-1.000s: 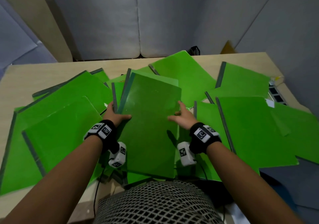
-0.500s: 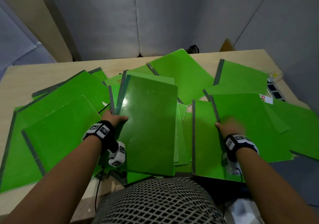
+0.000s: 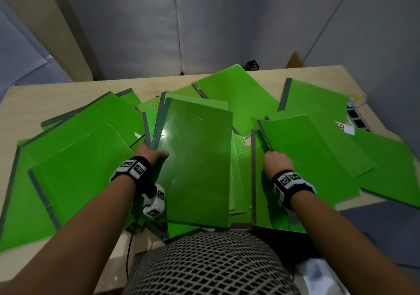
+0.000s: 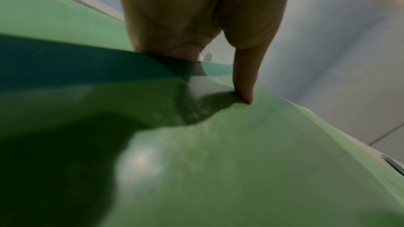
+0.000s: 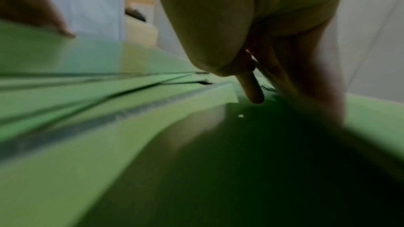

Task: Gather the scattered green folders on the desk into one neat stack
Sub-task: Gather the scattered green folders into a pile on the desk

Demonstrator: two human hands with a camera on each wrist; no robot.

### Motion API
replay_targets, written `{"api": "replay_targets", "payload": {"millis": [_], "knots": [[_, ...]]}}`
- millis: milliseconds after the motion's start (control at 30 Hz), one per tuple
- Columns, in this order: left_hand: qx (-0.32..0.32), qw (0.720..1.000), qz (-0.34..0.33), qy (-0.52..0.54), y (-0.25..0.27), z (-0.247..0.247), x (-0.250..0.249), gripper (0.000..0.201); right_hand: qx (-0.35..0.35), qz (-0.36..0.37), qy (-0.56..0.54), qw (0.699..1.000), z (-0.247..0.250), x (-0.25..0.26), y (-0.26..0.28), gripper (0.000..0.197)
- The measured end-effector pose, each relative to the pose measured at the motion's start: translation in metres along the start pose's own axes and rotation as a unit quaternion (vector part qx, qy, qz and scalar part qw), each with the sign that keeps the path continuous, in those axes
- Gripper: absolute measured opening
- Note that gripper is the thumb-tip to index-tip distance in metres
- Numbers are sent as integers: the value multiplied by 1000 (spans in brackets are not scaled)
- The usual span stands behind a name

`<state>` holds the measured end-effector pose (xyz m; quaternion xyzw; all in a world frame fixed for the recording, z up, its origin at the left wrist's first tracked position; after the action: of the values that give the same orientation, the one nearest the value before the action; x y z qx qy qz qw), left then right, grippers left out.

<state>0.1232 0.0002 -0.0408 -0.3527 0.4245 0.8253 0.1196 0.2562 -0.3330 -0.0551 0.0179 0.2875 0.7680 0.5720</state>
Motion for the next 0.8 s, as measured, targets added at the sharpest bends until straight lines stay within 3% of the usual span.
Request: {"api": "replay_targets", "payload": {"millis": [33, 133, 200, 267, 400, 500, 667, 800], "knots": [[1, 1000, 2, 2, 0, 0, 0, 63, 3, -17, -24, 1000, -2, 3, -2, 34], [7, 1000, 2, 5, 0, 0, 1, 63, 47, -73, -54, 995, -15, 15, -8, 81], [11, 1000, 1, -1, 0, 1, 1, 64, 58, -106, -58, 991, -19, 18, -10, 96], [12, 1000, -2, -7, -1, 2, 0, 63, 58, -102, -50, 992, -17, 19, -15, 91], [14, 1000, -4, -15, -3, 2, 1, 64, 60, -35, -37, 997, -7, 24, -22, 48], [17, 1000, -3, -17, -6, 2, 2, 63, 47, -14, -25, 999, 15, 32, -8, 27], [18, 1000, -3, -12, -8, 0, 4, 62, -27, -1, -59, 998, 86, 51, 1, 25], [21, 1000, -8, -7, -9, -1, 3, 61, -72, 69, -59, 993, 129, 114, 12, 30]]}}
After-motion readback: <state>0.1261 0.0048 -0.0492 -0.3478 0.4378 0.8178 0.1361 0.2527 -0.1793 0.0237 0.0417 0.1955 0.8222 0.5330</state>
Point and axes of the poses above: each hand's wrist, its own y-axis away from the middle knuckle, its own z-axis out of the back of the hand, x = y × z, the point moved 4 cm from there along -y, towards the middle knuckle, and after that the axes turned 8 degrees about y, right-handed, at the moved point
